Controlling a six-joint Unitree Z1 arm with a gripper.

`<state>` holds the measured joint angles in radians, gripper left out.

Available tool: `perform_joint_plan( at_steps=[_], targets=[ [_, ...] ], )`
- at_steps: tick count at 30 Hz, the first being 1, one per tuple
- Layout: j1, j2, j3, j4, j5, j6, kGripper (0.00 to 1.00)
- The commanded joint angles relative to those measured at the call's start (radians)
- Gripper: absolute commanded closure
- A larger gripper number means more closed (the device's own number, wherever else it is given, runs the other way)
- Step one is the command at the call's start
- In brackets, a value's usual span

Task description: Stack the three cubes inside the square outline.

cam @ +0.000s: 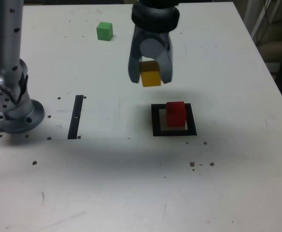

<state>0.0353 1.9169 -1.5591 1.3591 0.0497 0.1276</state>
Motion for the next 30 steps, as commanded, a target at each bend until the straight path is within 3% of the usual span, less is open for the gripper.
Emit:
perform_joint_plan(
  at_steps=[1,13,30],
  targets=[
    [-0.019,0.020,-0.025,0.005,-0.007,-0.014,0.66],
    [-0.078,0.121,-0.133,0.010,-0.040,-0.042,0.66],
    [-0.078,0.185,-0.149,-0.015,-0.052,-0.041,0.66]
  ],
)
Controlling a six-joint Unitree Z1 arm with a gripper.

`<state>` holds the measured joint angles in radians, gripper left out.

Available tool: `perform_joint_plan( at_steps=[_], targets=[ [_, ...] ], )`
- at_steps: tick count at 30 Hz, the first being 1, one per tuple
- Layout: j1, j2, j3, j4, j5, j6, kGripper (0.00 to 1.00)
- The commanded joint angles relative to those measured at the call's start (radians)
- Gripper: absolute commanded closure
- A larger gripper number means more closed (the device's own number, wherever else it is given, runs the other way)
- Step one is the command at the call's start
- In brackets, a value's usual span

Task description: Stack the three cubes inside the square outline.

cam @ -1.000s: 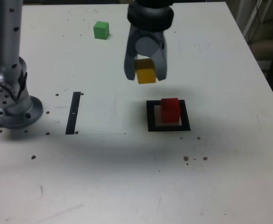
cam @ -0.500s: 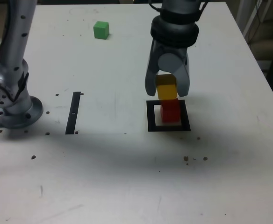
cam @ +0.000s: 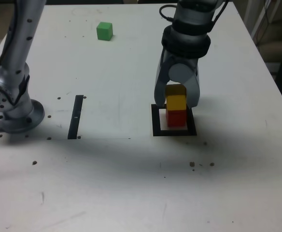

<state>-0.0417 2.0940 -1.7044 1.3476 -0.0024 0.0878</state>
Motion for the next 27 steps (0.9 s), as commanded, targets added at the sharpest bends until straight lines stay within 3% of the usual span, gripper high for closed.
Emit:
perform_joint_plan(
  at_steps=[1,4,8,10,20,27],
  targets=[
    [-0.001,0.010,-0.004,-0.005,0.000,-0.001,0.66],
    [0.002,0.017,-0.002,-0.009,0.002,0.005,0.55],
    [0.008,0.022,0.008,-0.019,0.001,0.025,0.20],
    [0.010,0.023,0.014,-0.022,-0.001,0.033,0.07],
    [0.017,0.013,0.027,-0.022,0.003,0.035,0.02],
    [0.051,-0.070,0.045,-0.012,0.050,0.029,0.01]
  ],
)
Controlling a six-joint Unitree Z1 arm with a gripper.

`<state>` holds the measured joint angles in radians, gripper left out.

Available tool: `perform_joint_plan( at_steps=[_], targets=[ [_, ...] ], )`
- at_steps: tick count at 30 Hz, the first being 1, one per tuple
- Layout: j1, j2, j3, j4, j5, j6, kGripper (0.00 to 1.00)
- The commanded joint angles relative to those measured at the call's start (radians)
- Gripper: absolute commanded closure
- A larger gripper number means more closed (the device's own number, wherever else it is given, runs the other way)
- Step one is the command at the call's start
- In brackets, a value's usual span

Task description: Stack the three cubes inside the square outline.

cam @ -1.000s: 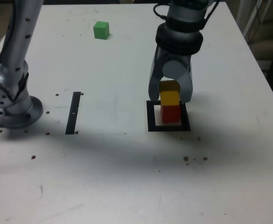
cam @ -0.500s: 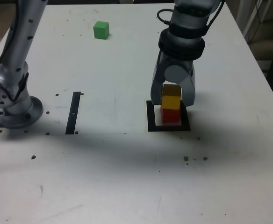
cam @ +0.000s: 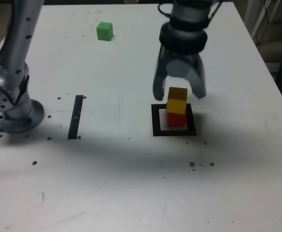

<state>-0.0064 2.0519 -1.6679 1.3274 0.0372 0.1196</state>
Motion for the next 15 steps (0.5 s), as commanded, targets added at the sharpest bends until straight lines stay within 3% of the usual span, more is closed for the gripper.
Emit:
perform_joint_plan(
  at_steps=[1,15],
  targets=[
    [0.027,-0.042,0.015,0.011,0.016,-0.004,0.01],
    [0.243,-0.136,0.084,0.049,0.034,0.037,0.01]
  ],
)
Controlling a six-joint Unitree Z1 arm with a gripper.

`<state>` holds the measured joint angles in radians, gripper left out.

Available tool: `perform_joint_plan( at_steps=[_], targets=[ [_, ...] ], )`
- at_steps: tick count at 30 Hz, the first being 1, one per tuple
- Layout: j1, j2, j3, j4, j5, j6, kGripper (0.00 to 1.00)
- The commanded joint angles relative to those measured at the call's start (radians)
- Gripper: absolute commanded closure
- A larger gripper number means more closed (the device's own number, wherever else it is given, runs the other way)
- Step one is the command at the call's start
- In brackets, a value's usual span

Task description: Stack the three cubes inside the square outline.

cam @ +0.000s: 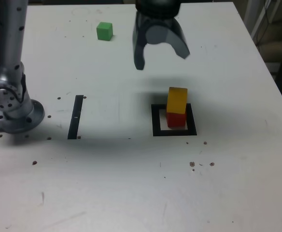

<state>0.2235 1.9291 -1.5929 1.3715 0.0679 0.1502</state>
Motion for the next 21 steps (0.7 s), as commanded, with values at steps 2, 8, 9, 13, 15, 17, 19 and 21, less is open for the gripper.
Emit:
perform_joint_plan(
  at_steps=[2,8,9,13,15,17,19,21],
  targets=[
    [0.041,-0.024,0.023,0.010,0.008,0.018,0.00],
    [0.139,-0.048,0.076,0.012,0.043,0.077,0.00],
    [0.156,-0.050,0.083,0.011,0.048,0.093,0.00],
    [0.229,-0.056,0.104,0.009,0.067,0.157,0.00],
    [0.266,-0.058,0.112,0.006,0.080,0.184,0.01],
    [0.305,-0.057,0.118,0.002,0.095,0.207,0.01],
    [0.343,-0.057,0.121,0.000,0.116,0.234,0.01],
    [0.378,-0.056,0.121,-0.002,0.143,0.268,0.01]
  ],
)
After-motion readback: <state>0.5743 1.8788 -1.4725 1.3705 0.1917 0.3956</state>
